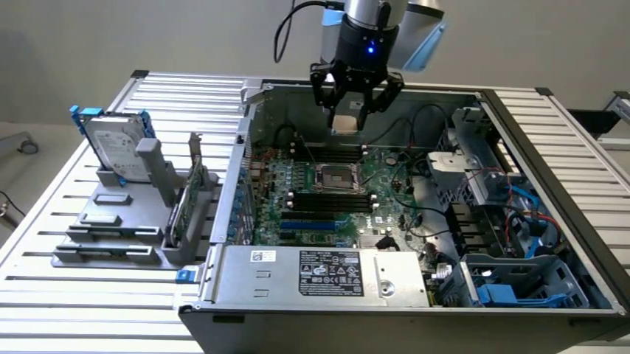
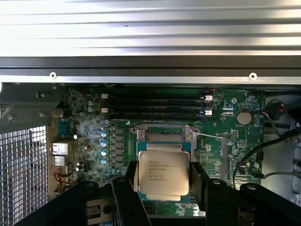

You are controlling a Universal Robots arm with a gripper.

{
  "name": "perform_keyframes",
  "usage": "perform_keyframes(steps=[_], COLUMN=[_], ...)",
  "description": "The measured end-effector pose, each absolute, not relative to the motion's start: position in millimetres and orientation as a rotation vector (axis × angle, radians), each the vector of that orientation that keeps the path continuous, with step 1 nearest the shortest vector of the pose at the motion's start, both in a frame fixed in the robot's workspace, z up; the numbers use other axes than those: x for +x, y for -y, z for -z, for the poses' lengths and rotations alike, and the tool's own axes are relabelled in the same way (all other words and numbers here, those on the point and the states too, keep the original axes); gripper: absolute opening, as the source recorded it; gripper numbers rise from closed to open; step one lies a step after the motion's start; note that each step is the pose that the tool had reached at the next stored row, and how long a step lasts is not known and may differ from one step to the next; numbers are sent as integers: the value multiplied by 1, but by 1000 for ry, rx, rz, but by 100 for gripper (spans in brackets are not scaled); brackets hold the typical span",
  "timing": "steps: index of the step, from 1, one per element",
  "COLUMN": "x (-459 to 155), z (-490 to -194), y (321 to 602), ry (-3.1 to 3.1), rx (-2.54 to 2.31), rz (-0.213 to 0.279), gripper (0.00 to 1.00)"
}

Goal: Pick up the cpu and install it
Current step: 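Place the cpu into insertion slot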

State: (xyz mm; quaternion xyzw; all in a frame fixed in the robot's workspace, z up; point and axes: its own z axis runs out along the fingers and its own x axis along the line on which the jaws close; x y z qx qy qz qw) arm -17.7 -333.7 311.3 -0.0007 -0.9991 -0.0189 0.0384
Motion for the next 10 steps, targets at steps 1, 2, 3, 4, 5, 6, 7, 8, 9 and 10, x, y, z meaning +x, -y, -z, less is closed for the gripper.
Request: perform_keyframes(steps=[1, 2, 3, 4, 5, 6, 7, 8, 9, 10], x=[-18, -18, -18, -18, -18, -19, -20, -20, -20, -20], z=[-311, -311, -311, -311, -311, -311, -311, -310, -309, -308], y=[334, 334, 334, 334, 334, 334, 334, 334, 334, 334], ry=[3064, 3064, 3064, 3064, 3064, 3064, 3065, 3065, 3065, 3065], rx=[-2, -2, -2, -2, -2, -2, -10, -29, -54, -83], rz=[58, 58, 58, 58, 58, 58, 60, 61, 62, 63], gripper=[54, 54, 54, 54, 54, 54, 54, 54, 54, 54])
